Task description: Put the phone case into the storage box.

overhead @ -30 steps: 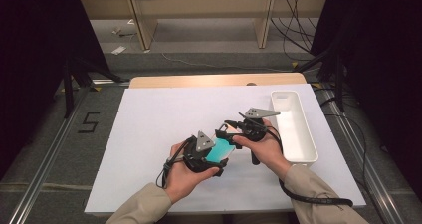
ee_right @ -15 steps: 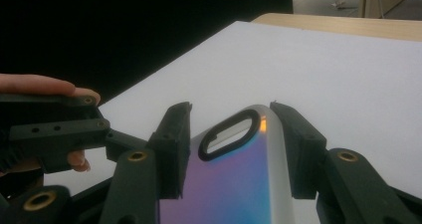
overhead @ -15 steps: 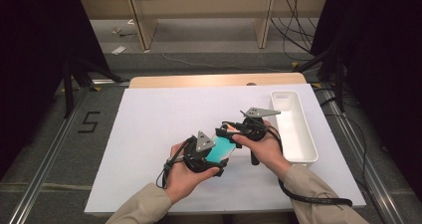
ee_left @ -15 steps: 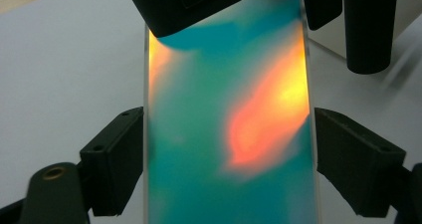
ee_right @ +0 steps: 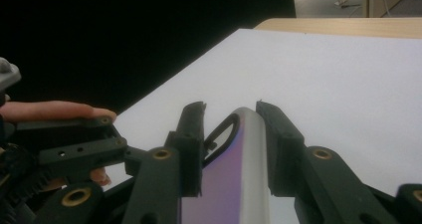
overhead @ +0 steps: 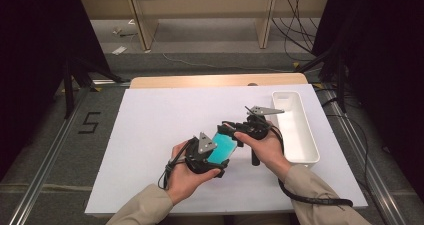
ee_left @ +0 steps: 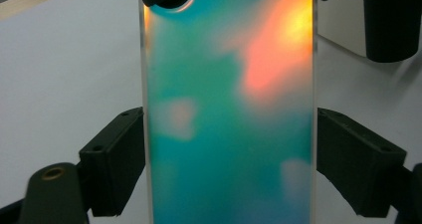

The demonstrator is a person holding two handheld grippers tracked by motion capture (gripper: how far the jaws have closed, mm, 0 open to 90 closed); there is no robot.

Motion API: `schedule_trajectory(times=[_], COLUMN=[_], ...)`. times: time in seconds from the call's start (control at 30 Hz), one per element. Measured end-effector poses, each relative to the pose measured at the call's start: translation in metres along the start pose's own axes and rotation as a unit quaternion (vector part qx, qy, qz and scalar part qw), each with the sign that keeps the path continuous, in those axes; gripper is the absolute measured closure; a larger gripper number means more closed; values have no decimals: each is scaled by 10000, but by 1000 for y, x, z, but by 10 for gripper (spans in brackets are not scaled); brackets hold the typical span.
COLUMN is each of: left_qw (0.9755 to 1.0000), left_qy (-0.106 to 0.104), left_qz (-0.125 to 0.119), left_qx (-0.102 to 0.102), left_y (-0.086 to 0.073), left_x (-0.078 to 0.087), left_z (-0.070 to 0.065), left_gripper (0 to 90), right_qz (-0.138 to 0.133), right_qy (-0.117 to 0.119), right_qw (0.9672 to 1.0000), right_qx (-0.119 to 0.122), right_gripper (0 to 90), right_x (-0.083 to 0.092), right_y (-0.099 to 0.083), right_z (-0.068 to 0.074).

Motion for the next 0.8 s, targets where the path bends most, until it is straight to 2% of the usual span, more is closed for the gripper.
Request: schedule_trajectory(times=[0.1,0.2,0.27,0.3,0.33,0.37,0.4,0.47,0.53,0.57,0.67,0.8], left_qw=[10000,9998,9994,9991,9989,9986,9986,9982,9977,9973,9971,9965], left_qy=[9,27,109,128,141,158,137,39,-30,-150,-250,-350], left_qz=[-13,-130,-238,-308,-380,-456,-493,-596,-677,-712,-714,-753], left_qx=[-49,-134,-228,-244,-219,-204,-160,-81,-88,-18,53,36], left_y=[0,2,4,6,8,10,10,12,14,13,11,11], left_x=[0,0,1,2,3,5,6,8,8,8,6,5], left_z=[0,-1,0,2,3,5,6,6,8,9,12,15], left_gripper=[168,167,166,217,217,180,177,170,163,163,163,169], right_qz=[-56,-157,-269,-303,-311,-374,-420,-459,-484,-504,-424,-253], right_qy=[46,65,177,288,72,129,222,112,94,92,156,269], right_qw=[10000,9998,9993,9989,9995,9992,9989,9987,9982,9981,9973,9957], right_qx=[-62,-103,-172,-220,74,115,18,209,338,355,575,851], right_gripper=[703,735,778,801,802,802,802,802,801,801,801,800], right_x=[1,4,7,9,11,13,17,22,27,29,34,36], right_y=[3,7,13,17,19,23,27,32,37,39,43,43], right_z=[3,7,13,17,18,19,21,19,18,18,16,15])
Point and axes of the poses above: each handheld gripper's, and its own axes: x roughly backward along the jaws, y roughly out of its top, z roughly to its left, the point moved 7 cm from there along -x, roughly forward along the jaws, and after that the axes turned 4 degrees about x, right-handed, at the moved point
